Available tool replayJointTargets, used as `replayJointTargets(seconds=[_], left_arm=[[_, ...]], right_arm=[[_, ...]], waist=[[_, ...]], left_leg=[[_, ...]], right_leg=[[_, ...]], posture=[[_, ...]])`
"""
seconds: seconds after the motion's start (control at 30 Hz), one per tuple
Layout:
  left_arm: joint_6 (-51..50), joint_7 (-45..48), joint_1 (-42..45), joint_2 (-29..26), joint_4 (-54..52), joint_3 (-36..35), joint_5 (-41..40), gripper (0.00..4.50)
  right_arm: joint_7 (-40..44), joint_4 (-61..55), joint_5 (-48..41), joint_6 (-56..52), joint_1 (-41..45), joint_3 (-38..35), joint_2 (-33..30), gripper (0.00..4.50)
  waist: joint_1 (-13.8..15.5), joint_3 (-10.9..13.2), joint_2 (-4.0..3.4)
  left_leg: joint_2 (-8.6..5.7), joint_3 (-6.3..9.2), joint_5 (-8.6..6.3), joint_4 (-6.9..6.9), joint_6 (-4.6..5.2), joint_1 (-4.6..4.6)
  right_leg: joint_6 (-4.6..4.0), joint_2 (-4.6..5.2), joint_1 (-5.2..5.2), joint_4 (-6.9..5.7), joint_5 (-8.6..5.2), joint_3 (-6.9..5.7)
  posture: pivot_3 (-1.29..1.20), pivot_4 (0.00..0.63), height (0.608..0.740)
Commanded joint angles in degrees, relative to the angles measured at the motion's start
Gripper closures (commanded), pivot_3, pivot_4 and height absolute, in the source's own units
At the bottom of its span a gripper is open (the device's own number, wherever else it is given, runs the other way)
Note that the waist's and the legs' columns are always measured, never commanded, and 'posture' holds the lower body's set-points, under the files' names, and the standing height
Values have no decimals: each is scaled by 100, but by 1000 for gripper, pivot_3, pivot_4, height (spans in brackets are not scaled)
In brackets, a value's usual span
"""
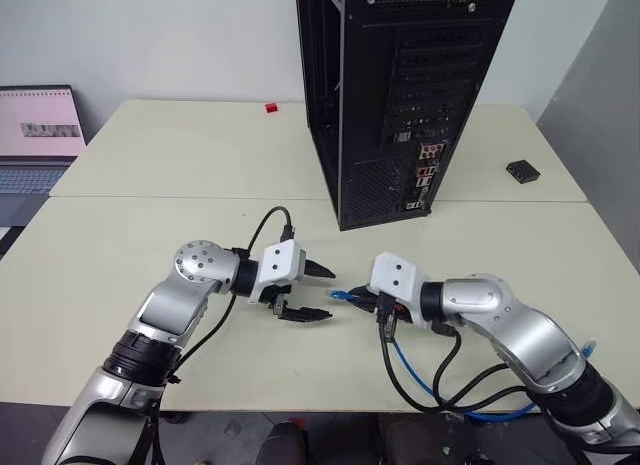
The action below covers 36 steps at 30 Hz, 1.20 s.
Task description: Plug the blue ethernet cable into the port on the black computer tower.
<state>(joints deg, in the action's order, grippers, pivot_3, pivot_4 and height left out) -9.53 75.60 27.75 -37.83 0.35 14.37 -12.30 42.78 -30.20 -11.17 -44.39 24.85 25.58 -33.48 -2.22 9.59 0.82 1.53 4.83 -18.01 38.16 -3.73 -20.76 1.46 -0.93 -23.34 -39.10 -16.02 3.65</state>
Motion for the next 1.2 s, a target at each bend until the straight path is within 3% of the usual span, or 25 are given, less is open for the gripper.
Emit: replayJointTargets(seconds=[0.03,0.4,0.63,0.7,0.87,1.03,1.2], left_arm=[[108,-32,116,88,-19,31,33,1707],[322,-10,167,173,225,51,172,4103],[518,-29,134,184,274,67,220,4225],[786,-87,66,217,298,77,287,4225],[1438,-326,-96,386,285,37,371,4225],[3716,-1279,-194,730,729,-102,1060,4225],[6532,-2314,-168,803,1549,-133,1998,4225]], right_arm=[[28,-168,36,17,155,18,55,4476],[75,-192,119,60,172,66,79,4479],[243,-148,126,79,309,69,-3,4481],[349,-224,121,132,299,-20,-162,3781],[570,-687,-396,-213,3,-812,-601,2618],[481,-1096,-1647,-1025,-533,-2267,-466,1290],[42,-1077,-2577,-1679,-628,-2986,85,1246]], waist=[[1,0,0],[6,0,0],[6,0,0],[10,0,0],[36,0,0],[70,-1,2],[35,-2,2]], left_leg=[[0,0,0,0,0,0],[0,0,0,0,0,0],[0,1,0,0,0,0],[0,1,0,0,0,0],[-1,1,0,0,0,-3],[-3,5,0,2,0,-4],[2,-2,1,0,1,7]], right_leg=[[0,0,0,0,0,0],[0,0,0,0,0,0],[0,0,0,0,0,-1],[0,0,0,0,0,-2],[0,3,0,2,0,-2],[-1,9,4,5,1,-4],[-9,5,5,0,8,4]], posture=[[0,150,740],[0,150,740],[0,150,740],[0,150,740],[0,150,740],[0,150,740],[0,150,740]])
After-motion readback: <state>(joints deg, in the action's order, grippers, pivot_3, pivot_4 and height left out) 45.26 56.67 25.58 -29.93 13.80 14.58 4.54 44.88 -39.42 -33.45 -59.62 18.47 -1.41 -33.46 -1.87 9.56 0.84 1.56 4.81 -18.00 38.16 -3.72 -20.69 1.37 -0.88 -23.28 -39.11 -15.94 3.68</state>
